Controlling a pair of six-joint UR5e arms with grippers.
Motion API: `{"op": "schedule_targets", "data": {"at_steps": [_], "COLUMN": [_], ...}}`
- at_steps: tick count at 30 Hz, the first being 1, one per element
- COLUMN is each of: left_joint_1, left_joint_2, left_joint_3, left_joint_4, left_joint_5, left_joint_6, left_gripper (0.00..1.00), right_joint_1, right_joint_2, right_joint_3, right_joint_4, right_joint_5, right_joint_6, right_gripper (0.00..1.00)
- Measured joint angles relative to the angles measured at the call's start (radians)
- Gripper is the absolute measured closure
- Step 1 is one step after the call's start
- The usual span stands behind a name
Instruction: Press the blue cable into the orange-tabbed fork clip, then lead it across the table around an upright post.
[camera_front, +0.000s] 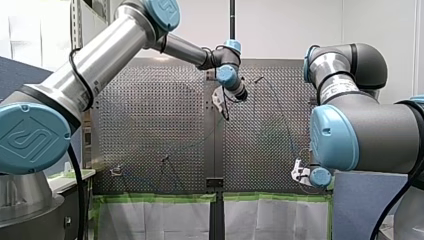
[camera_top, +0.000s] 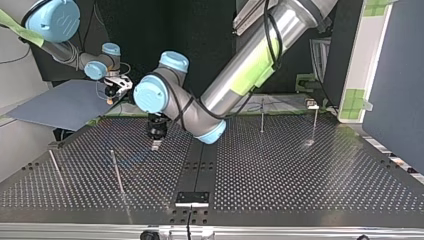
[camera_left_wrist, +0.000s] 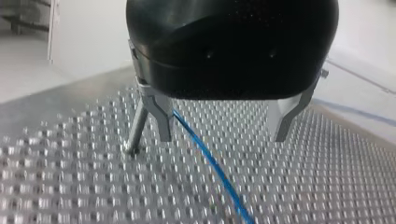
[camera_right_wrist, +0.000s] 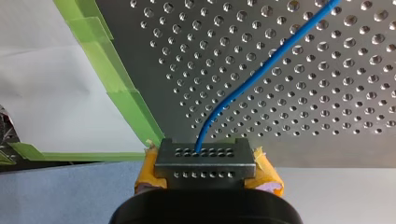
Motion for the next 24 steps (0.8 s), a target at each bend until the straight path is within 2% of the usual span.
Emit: {"op": "schedule_targets", "data": {"at_steps": [8,14,21,24], "left_joint_1": [-0.016,-0.032,-0.047,-0.051], "left_joint_2": [0.065,0.117,0.130,0.130], "left_joint_3": [-0.001,-0.001,0.002,0.007], "left_joint_4": [-0.058,-0.079,-0.093,-0.097], "left_joint_5": [0.067,0.091,0.153,0.166], "left_joint_6": [0.020,0.040,0.102,0.132], "left_gripper": [0.00,0.00,0.00,0.00], "right_joint_1": [0.000,0.000,0.000,0.000], "right_joint_2": [0.000,0.000,0.000,0.000], "right_joint_3": [0.000,0.000,0.000,0.000], "right_joint_4": [-0.001,-0.002,-0.003,-0.003], "right_joint_5": [-0.009,-0.012,-0.021,-0.023], "right_joint_6": [0.006,0.009,0.012,0.013], "right_gripper": [1.00,1.00,1.00,1.00]}}
